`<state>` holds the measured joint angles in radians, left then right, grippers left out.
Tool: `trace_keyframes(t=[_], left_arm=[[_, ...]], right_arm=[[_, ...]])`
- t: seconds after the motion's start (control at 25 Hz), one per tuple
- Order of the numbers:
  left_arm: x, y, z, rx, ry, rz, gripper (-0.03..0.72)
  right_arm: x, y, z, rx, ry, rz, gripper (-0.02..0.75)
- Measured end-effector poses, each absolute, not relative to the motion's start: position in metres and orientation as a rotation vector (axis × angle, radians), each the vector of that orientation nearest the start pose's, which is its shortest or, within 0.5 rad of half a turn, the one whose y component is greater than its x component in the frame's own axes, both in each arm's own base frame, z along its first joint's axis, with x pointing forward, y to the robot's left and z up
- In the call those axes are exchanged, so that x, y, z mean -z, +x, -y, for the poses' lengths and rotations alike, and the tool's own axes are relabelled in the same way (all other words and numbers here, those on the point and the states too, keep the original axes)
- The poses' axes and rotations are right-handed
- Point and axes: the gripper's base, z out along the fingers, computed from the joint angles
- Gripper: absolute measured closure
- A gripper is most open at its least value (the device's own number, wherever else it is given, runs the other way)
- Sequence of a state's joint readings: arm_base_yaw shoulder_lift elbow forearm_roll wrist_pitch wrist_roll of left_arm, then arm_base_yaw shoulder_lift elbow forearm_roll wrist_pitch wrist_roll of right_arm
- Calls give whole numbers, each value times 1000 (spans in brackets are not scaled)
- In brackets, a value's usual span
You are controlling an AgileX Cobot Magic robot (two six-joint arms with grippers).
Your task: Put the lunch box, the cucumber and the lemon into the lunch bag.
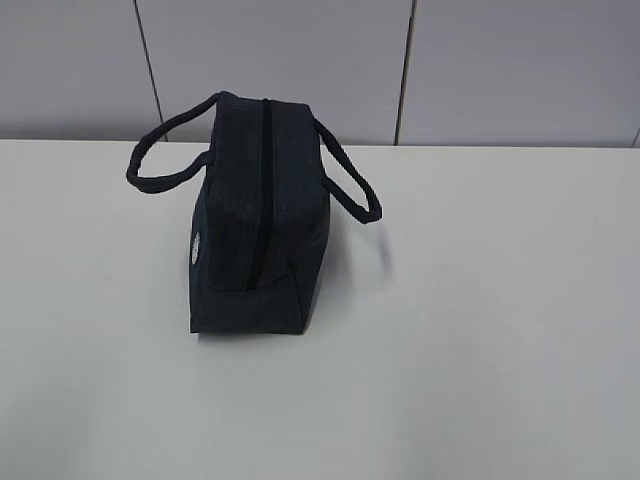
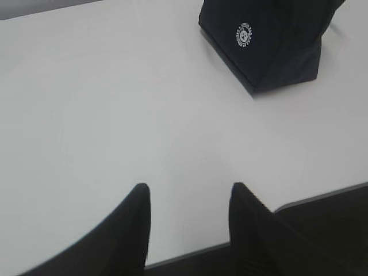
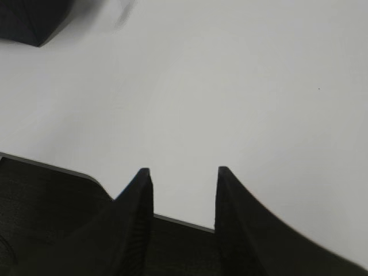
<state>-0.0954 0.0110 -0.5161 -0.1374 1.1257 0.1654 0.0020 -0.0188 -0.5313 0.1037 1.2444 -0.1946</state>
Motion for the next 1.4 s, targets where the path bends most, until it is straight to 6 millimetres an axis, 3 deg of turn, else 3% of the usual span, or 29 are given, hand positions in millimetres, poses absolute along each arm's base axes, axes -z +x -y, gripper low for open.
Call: trace_keyframes(t=[0.76, 1.4], left_arm=[[-277, -9, 9, 109, 282, -2074, 436], [-277, -9, 9, 109, 282, -2074, 440]], right_arm=[[-268, -12, -8, -1, -222, -2116, 461], [-268, -12, -8, 0, -221, -2112, 462]])
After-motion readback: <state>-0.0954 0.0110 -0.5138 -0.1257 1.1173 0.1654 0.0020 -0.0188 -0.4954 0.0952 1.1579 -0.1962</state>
